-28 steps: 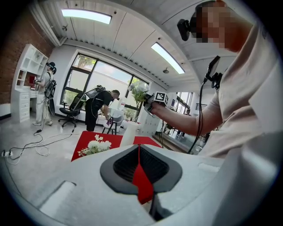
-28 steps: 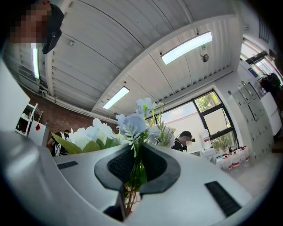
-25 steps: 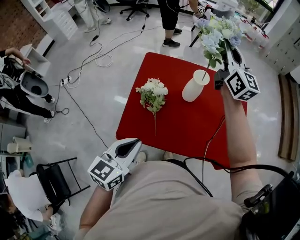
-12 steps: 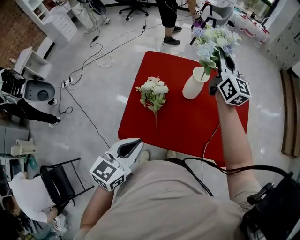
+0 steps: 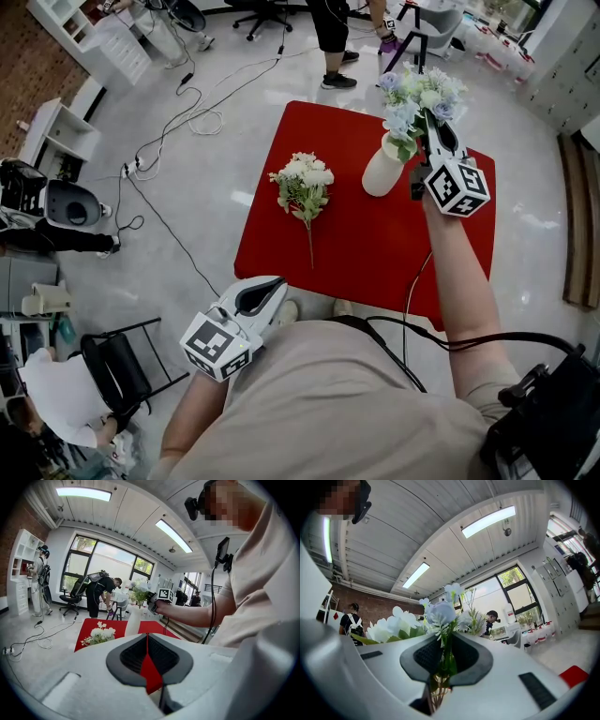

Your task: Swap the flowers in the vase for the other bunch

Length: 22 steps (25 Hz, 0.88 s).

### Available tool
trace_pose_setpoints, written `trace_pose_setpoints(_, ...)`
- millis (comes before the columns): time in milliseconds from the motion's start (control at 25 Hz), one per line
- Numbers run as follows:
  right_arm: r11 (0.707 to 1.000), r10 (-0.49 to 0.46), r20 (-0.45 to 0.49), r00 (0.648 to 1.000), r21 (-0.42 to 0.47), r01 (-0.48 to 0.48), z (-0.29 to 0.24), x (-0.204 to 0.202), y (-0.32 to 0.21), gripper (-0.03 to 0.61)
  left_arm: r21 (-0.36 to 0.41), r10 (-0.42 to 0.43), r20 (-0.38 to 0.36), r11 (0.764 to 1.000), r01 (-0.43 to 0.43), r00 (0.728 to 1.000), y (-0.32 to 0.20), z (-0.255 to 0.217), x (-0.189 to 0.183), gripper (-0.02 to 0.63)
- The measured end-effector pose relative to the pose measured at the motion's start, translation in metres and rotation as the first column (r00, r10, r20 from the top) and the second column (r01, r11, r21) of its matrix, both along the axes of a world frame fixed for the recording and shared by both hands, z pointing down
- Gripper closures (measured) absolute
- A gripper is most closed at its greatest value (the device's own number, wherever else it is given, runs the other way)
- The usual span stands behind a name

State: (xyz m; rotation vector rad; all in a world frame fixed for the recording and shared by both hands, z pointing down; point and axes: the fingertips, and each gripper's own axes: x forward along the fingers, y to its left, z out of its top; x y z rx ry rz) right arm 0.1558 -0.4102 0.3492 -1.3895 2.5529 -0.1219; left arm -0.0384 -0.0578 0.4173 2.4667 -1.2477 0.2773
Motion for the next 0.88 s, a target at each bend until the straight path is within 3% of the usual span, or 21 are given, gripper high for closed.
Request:
trace_pose_setpoints(520, 0.998, -0.02, -0.059, 0.998, -0.069, 0.016, 0.041, -0.008, 0.012, 0.517, -0.001, 0.005, -0.009, 1.0, -0.005, 1.0, -0.002, 0.001, 0.0, 0.606)
trace_pose_setpoints(880, 0.993, -0.031, -0.094, 0.995, -0.115, 0.02, 0.056, -0.008, 0.02, 0.471, 0.001, 0.03, -0.02, 1.0, -0.03, 0.999, -0.002, 0.0, 0.0, 0.606)
